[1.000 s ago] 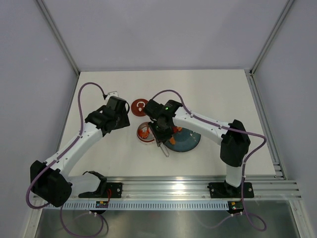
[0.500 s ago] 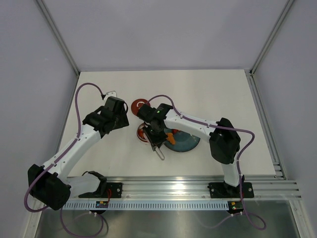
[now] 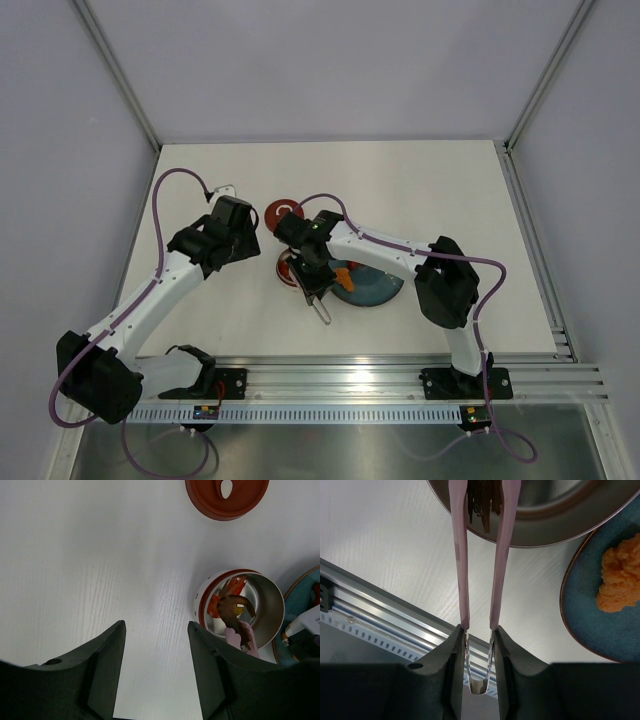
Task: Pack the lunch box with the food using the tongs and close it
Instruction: Place the fake food in the packing box.
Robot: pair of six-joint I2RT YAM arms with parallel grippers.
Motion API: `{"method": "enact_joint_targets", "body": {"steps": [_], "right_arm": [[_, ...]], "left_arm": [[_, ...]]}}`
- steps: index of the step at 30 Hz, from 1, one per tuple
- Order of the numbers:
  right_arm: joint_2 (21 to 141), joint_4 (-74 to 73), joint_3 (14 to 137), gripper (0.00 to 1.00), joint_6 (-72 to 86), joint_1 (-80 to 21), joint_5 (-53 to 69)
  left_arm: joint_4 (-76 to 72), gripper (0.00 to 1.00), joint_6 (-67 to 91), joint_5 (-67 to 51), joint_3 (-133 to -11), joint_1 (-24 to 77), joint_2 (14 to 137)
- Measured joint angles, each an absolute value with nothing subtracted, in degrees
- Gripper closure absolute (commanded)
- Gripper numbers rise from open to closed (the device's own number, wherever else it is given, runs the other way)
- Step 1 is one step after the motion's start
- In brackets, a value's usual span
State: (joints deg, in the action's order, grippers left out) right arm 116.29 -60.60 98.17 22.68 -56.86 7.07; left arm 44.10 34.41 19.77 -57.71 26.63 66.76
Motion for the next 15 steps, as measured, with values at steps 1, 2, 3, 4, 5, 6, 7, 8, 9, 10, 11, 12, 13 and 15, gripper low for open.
{"method": "enact_joint_targets", "body": {"steps": [1,2,3,4,5,6,7,8,9,10,11,12,13,15], "right_arm": [[116.29,-60.6,98.21,0.68,22.68,-56.86,7.05],[116.29,-60.6,98.24,0.68,22.68,-56.86,7.03],[116.29,-60.62,98.26,0.67,22.68,-56.86,7.03],[116.29,-60.64,98.28,0.66,22.65,-56.86,7.01],[116.29,-60.69,98.37,0.65,22.63,-56.86,6.98],[116.29,-60.73,98.52,0.65,22.61,-56.86,6.96],[116.29,-60.75,98.74,0.63,22.52,-56.86,6.92],[116.29,-60.73,98.89,0.62,22.46,-56.86,6.87],[116.29,-60.77,99.02,0.62,22.41,-56.86,6.72],[116.29,-60.77,99.11,0.61,22.37,-56.86,6.68],[116.29,-60.8,99.13,0.6,22.31,-56.86,6.61],[116.29,-60.84,99.13,0.6,22.26,-56.86,6.61],[116.29,-60.93,99.13,0.61,22.26,-56.86,6.59],[116.29,-60.95,99.15,0.61,22.26,-56.86,6.57]], "left_arm": [[44.07,0.44,34.44,19.75,-57.71,26.63,66.76],[44.07,0.44,34.41,19.75,-57.71,26.63,66.76],[44.07,0.44,34.44,19.75,-57.71,26.63,66.76],[44.07,0.43,34.44,19.75,-57.71,26.63,66.76],[44.07,0.43,34.41,19.75,-57.71,26.63,66.76],[44.07,0.43,34.44,19.75,-57.71,26.63,66.76],[44.07,0.43,34.44,19.75,-57.71,26.63,66.76],[44.07,0.43,34.44,19.75,-57.71,26.63,66.76],[44.07,0.43,34.44,19.75,-57.71,26.63,66.76],[44.07,0.43,34.44,19.73,-57.71,26.63,66.76],[44.07,0.43,34.41,19.75,-57.71,26.63,66.78],[44.07,0.44,34.41,19.75,-57.71,26.63,66.81],[44.07,0.44,34.41,19.75,-57.71,26.63,66.81],[44.07,0.43,34.41,19.73,-57.71,26.63,66.83]]}}
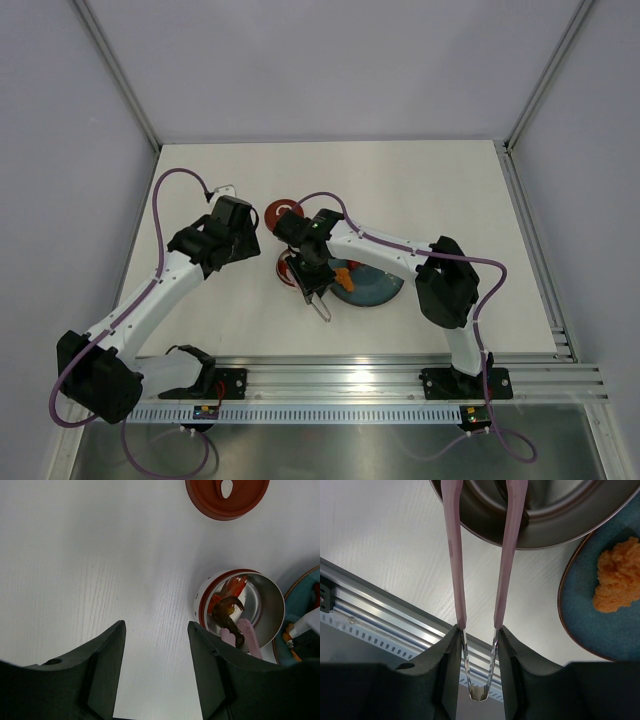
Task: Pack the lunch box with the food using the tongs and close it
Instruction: Place the fake food in the packing box.
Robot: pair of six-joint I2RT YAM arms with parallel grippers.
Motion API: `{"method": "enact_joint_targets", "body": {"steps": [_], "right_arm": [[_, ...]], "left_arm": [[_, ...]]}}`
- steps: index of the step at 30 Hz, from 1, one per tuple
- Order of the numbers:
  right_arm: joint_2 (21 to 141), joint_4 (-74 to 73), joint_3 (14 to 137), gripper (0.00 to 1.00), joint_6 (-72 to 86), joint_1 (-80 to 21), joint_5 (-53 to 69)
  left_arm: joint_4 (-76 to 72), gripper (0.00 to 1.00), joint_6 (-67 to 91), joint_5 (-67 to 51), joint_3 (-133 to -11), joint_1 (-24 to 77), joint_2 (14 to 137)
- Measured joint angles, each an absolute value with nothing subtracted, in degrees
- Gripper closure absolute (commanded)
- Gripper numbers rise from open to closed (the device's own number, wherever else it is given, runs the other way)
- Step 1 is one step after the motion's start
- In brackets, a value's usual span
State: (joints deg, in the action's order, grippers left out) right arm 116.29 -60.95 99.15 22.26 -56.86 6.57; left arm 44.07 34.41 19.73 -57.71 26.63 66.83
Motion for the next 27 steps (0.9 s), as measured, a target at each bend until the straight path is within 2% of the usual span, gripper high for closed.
{"method": "enact_joint_targets", "body": {"steps": [15,20,22,23,24,27], "right_arm": [[115.77,-62.11,102.06,0.68,22.35,-56.82,1.21],[113.38,-62.87,104.2,0.68,22.79,-56.23,-1.74],[112.31,-62.83,104.42,0.72,22.9,-55.68,-2.59],[111.7,-62.85,104.31,0.84,22.94,-55.29,-2.83],[111.13,-62.85,104.09,0.9,22.96,-54.92,-3.07],[107.74,-61.76,100.31,0.95,23.29,-52.53,-3.66]], "left_arm": [[44.05,0.44,34.24,19.46,-57.71,26.24,66.87],[43.83,0.43,33.45,17.34,-57.71,22.15,66.85],[43.81,0.43,33.19,17.08,-57.71,20.95,66.83],[43.81,0.43,32.99,16.95,-57.71,20.58,66.78],[43.83,0.44,32.95,16.86,-57.71,20.45,66.76],[43.72,0.43,32.77,16.34,-57.58,20.4,66.72]]}}
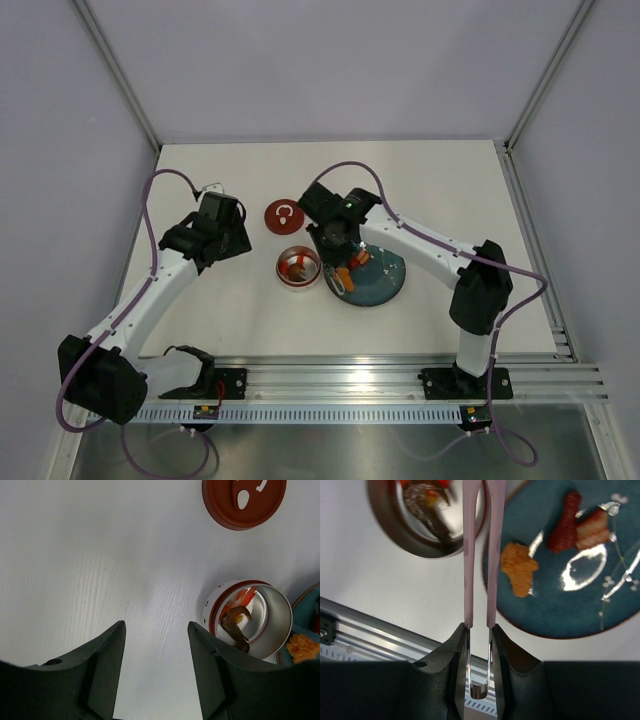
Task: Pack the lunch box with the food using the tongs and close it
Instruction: Place the fake food in the packing box, then pick up the fake food from the plate.
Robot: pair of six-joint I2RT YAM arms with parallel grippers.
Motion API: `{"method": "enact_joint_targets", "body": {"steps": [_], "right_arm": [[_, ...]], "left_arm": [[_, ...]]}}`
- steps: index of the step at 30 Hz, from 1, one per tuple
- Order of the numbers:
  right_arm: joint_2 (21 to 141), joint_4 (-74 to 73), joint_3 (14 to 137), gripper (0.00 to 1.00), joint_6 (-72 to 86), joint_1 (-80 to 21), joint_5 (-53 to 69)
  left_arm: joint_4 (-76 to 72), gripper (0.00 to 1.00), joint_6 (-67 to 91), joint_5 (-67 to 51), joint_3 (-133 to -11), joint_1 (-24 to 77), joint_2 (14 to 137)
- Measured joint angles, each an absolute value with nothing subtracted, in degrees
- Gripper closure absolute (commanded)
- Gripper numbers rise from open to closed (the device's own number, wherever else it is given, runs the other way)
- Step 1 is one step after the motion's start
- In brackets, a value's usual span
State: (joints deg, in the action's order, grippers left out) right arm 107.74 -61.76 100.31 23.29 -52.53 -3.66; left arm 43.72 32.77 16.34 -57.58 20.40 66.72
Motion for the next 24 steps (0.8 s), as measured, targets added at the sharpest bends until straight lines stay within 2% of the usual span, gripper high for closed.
{"method": "enact_joint_targets", "body": {"steps": [5,10,17,24], "right_arm": [[99.5,-60.4,88.68,0.95,23.9,-44.91,-4.51],[93.17,-59.94,78.41,0.9,24.23,-38.65,-5.54],[91.79,-59.13,70.22,0.81,24.18,-38.41,-2.31],[91.79,-57.91,69.01,0.74,23.59,-38.48,1.87]], "left_arm": [[43.22,0.43,32.73,15.22,-56.95,20.4,66.72],[42.57,0.44,32.58,14.17,-56.05,20.4,66.92],[42.13,0.43,32.58,12.86,-55.75,20.4,67.66],[41.87,0.43,32.6,12.38,-55.75,20.4,67.66]]}}
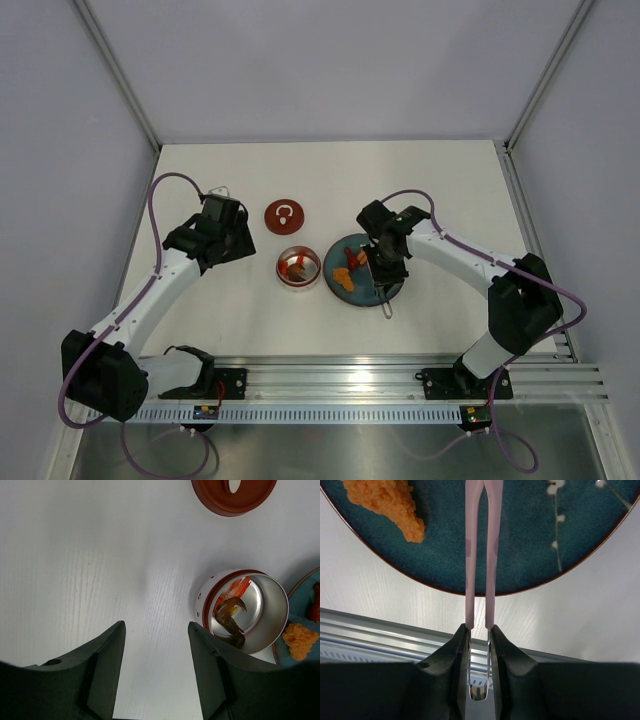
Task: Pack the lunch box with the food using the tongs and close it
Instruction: Pick up the fake food from the plate.
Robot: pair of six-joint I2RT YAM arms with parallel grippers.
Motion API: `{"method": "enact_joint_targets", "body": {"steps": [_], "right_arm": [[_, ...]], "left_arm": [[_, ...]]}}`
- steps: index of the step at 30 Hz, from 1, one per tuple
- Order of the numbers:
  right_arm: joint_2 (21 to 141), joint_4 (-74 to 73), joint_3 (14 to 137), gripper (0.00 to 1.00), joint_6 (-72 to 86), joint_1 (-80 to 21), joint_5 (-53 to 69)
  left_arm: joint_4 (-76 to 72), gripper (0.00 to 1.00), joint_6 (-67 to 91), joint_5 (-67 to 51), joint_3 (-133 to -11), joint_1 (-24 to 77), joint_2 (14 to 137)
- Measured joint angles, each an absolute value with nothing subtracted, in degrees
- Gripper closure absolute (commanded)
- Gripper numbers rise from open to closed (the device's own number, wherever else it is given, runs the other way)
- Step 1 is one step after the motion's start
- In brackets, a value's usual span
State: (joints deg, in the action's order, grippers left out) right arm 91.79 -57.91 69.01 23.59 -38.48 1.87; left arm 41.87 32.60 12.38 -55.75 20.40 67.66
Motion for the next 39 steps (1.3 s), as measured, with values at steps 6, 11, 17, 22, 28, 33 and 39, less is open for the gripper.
{"method": "enact_joint_targets", "body": {"steps": [6,11,17,22,28,33,39], "right_arm": [[91.9,-57.32,69.06,0.73,22.63,-38.5,3.29],[94.35,-57.06,70.5,0.71,21.32,-38.5,3.16],[97.71,-56.73,71.66,0.69,20.08,-38.52,3.7],[97.8,-56.82,73.23,0.68,19.59,-38.52,4.14],[97.82,-56.77,74.85,0.62,19.27,-38.52,4.23],[98.67,-56.8,74.83,0.62,19.25,-38.52,4.54],[99.42,-56.42,74.43,0.62,19.25,-38.74,5.72]], "left_arm": [[41.87,0.43,32.62,12.16,-55.75,20.4,67.66],[41.87,0.43,32.64,12.16,-55.75,20.4,67.66],[41.89,0.43,32.64,12.19,-55.75,20.4,67.66],[41.89,0.43,32.64,12.19,-55.75,20.4,67.66],[41.89,0.43,32.62,12.19,-55.75,20.4,67.66],[41.89,0.43,32.62,12.19,-55.75,20.4,67.79],[41.89,0.43,32.62,12.19,-55.75,20.4,68.6]]}}
